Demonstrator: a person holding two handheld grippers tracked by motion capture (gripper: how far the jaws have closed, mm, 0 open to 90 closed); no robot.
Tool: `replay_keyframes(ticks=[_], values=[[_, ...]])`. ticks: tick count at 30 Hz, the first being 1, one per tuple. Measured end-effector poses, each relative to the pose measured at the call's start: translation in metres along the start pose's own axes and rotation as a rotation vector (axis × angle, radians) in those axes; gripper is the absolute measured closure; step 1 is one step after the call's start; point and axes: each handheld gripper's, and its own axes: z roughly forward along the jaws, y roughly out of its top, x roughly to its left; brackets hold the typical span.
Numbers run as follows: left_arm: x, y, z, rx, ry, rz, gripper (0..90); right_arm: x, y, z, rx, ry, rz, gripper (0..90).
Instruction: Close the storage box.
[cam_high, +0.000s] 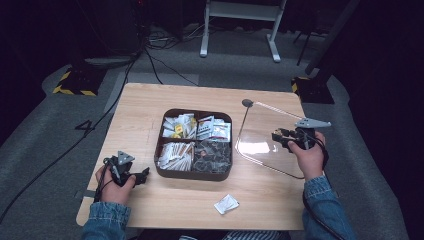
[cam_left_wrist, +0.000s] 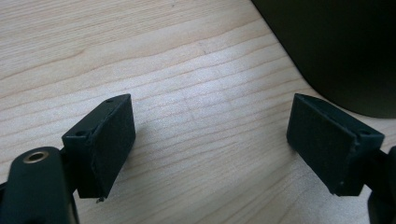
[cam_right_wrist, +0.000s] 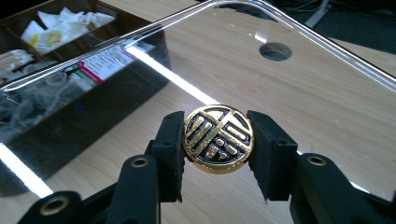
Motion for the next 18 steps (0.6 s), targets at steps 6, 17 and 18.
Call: replay_keyframes(ticks=[6, 17, 18], values=[[0.0, 0.0, 0.0, 0.0, 0.001, 0.001, 15.8, 0.017, 0.013, 0.007, 0.009, 0.052, -0.021, 59.2], [0.001, 0.001, 0.0, 0.004, -0.011, 0.008, 15.6, 0.045, 0.035, 0.02, 0.016, 0.125, -0.042, 59.1], [0.002, 0.001, 0.001, 0.005, -0.012, 0.01, 15.5, 0.048, 0.038, 0.021, 0.018, 0.132, -0.046, 59.2]])
